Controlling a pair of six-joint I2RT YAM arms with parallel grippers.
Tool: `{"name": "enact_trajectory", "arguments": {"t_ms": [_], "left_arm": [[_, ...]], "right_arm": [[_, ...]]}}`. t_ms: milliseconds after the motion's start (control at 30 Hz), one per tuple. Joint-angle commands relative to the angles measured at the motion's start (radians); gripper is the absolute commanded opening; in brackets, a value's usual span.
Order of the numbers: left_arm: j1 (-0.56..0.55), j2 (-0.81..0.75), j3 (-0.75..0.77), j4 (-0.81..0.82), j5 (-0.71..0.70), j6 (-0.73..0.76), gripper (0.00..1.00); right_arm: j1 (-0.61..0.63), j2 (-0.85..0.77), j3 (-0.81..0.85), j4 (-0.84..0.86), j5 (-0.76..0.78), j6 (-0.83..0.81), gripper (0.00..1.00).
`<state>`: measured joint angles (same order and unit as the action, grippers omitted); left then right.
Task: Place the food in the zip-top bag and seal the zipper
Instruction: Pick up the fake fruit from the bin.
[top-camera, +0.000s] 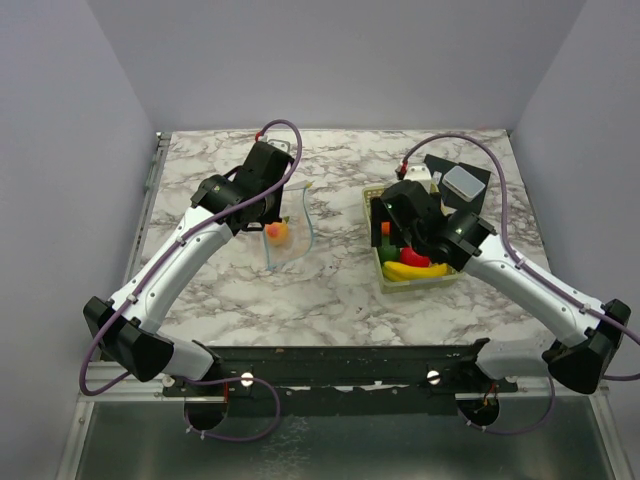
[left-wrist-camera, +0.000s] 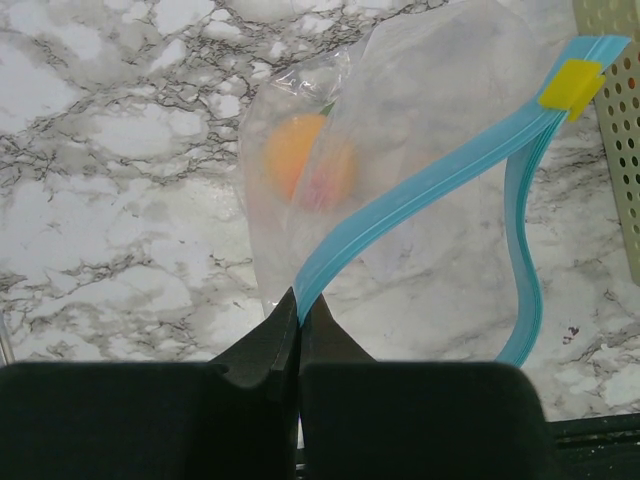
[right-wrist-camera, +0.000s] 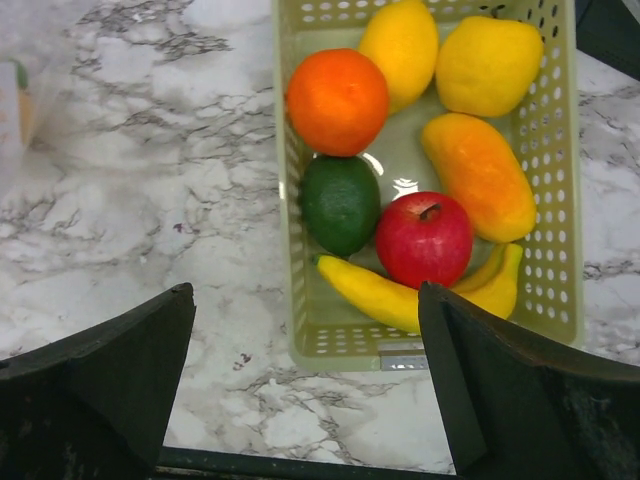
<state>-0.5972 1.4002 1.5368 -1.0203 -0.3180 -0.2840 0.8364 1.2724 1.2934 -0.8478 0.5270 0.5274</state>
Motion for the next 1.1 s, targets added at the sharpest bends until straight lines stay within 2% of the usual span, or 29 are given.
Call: {"name": "enact_trajectory", "arguments": {"t_ms": [0, 367, 1067], "left_arm": [[-0.004, -0.02, -0.005, 0.024, 0.0, 0.003, 0.0], [-0.004, -0.025, -0.01, 0.028, -0.001, 0.004, 0.0], [-0.005, -0.046, -0.018, 0.027, -0.004, 0.001, 0.0]], "right_arm": [[-0.088, 0.034, -0.024, 0.016, -0.062, 0.012, 0.98], [-0.261, 0.194, 0.029, 0.114, -0.252, 0.021, 0.96], [-0.42, 0.442, 0.123, 0.217, -0.372, 0.089, 0.98]]}}
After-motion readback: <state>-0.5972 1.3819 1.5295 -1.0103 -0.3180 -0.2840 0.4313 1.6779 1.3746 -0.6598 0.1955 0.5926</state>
